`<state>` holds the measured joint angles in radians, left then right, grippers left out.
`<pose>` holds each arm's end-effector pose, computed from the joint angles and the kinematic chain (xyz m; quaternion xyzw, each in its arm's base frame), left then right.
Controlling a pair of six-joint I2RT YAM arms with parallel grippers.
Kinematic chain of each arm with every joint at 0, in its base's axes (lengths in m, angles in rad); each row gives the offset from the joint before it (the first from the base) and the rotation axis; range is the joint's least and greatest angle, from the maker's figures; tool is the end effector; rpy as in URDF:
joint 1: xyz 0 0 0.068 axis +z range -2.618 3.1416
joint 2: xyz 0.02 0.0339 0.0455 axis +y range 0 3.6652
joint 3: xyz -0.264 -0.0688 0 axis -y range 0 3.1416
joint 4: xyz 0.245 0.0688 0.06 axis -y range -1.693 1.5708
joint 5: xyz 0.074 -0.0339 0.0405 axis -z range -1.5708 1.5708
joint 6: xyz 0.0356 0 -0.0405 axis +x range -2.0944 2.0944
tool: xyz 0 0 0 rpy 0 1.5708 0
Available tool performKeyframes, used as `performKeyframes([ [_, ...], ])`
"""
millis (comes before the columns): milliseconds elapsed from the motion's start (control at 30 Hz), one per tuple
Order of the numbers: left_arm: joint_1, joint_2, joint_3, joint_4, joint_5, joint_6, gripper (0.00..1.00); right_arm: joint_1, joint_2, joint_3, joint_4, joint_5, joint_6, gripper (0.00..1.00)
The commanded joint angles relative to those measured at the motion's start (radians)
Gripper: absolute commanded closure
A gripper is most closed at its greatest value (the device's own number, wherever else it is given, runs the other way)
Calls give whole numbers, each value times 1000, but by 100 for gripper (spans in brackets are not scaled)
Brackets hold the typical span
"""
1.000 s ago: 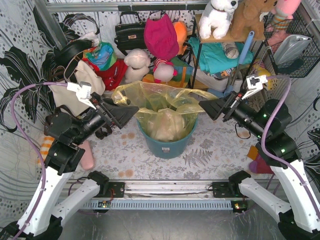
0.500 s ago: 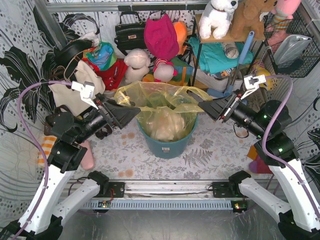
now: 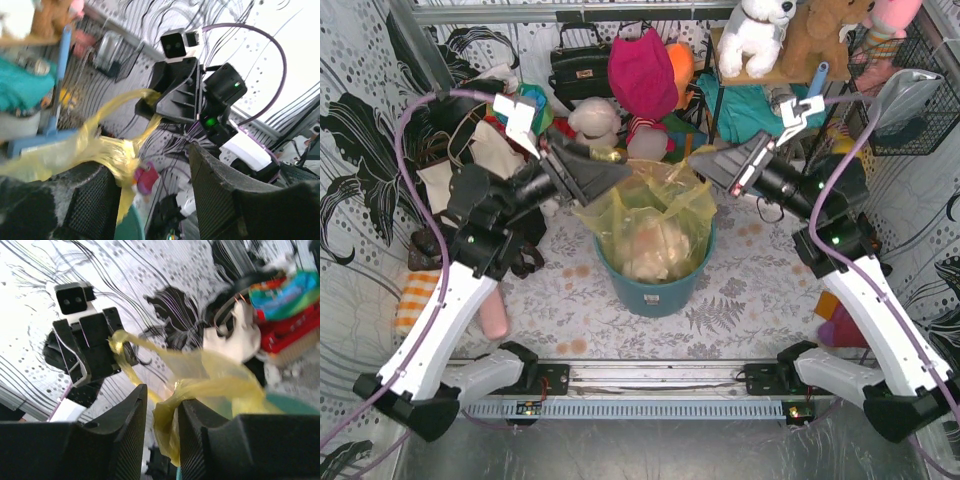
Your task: Tie the trash bag
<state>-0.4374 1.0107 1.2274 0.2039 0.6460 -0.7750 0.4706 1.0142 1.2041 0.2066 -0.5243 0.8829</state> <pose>0.1717 -0.1040 0.4903 0.1759 0.5532 -0.5953 0.5556 0.1760 0.1095 0.4833 -0.1017 0.5679 0.6155 0.5370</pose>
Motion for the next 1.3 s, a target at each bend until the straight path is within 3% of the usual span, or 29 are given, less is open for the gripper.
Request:
performKeyframes([
  [0,2,93,249,95,53,-8,40,-5,86,241,168,-19,12,72],
  [167,2,144,416,-15,-16,47,40,-4,151,398,172,1,-1,76],
  [400,2,58,208,-14,-89,26,39,-4,71,189,132,59,-1,75],
  [533,3,29,109,-9,-68,-2,34,-3,41,103,96,38,17,67],
  [633,2,38,109,-33,-61,1,41,-5,49,132,24,34,-8,67],
  [700,2,54,145,-39,-53,7,48,-4,72,183,19,16,-9,69],
  [967,3,180,509,-188,-37,27,56,31,231,556,-17,-57,9,83],
  [1067,4,152,468,-175,-20,23,53,33,179,495,-50,-6,-12,83],
  [1267,4,51,210,-171,-21,0,46,34,86,289,-149,43,-45,75],
])
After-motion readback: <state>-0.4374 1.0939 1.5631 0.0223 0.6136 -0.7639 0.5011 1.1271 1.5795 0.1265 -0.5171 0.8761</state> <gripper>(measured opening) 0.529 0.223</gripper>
